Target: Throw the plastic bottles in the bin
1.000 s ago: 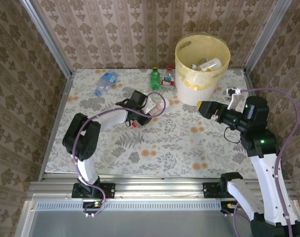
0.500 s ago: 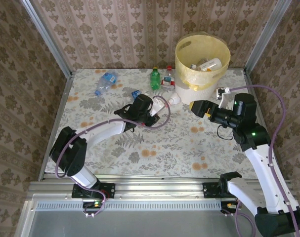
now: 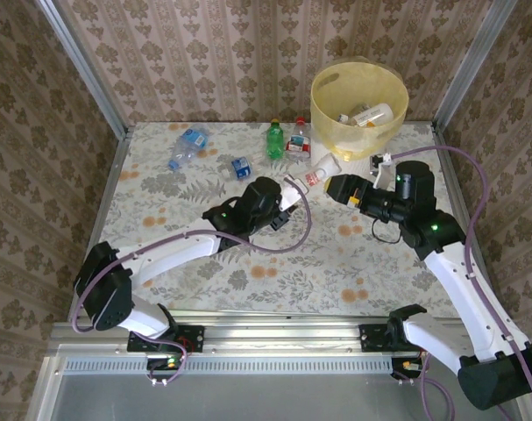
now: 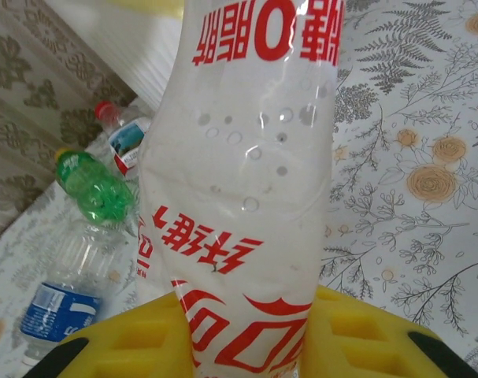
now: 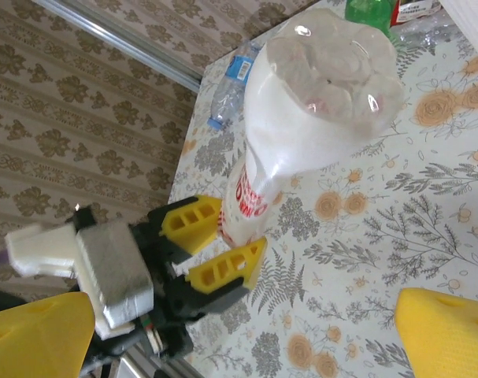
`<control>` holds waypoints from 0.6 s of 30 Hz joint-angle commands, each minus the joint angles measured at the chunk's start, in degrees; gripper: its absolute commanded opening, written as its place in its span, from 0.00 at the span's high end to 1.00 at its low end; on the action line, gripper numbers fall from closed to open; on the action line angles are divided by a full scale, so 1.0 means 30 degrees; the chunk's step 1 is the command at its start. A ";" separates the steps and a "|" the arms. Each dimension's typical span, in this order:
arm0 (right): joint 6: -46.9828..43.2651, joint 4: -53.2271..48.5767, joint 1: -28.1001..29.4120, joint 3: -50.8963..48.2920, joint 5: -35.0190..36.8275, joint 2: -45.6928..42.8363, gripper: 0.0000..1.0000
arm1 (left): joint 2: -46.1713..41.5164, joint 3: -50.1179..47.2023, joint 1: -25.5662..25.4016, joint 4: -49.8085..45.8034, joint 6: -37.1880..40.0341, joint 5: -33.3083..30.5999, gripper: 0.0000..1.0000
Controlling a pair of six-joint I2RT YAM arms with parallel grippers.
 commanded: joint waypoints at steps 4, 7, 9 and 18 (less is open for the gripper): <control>0.1057 0.1083 0.0255 -0.0481 0.1068 0.0338 0.03 | -0.0157 -0.0264 -0.1346 0.0759 0.1311 -0.2098 0.70; 0.1258 0.1256 0.0282 -0.0622 0.1324 0.0501 0.04 | -0.0155 -0.0257 -0.2038 0.1126 0.1719 -0.2483 0.70; 0.1349 0.1223 0.0290 -0.0636 0.1653 0.0583 0.05 | -0.0155 -0.0261 -0.2408 0.1371 0.1966 -0.2816 0.70; 0.1625 0.1400 0.0277 -0.0453 0.3203 0.0715 0.11 | -0.0473 -0.0635 -0.3341 0.2264 0.2575 -0.3104 0.70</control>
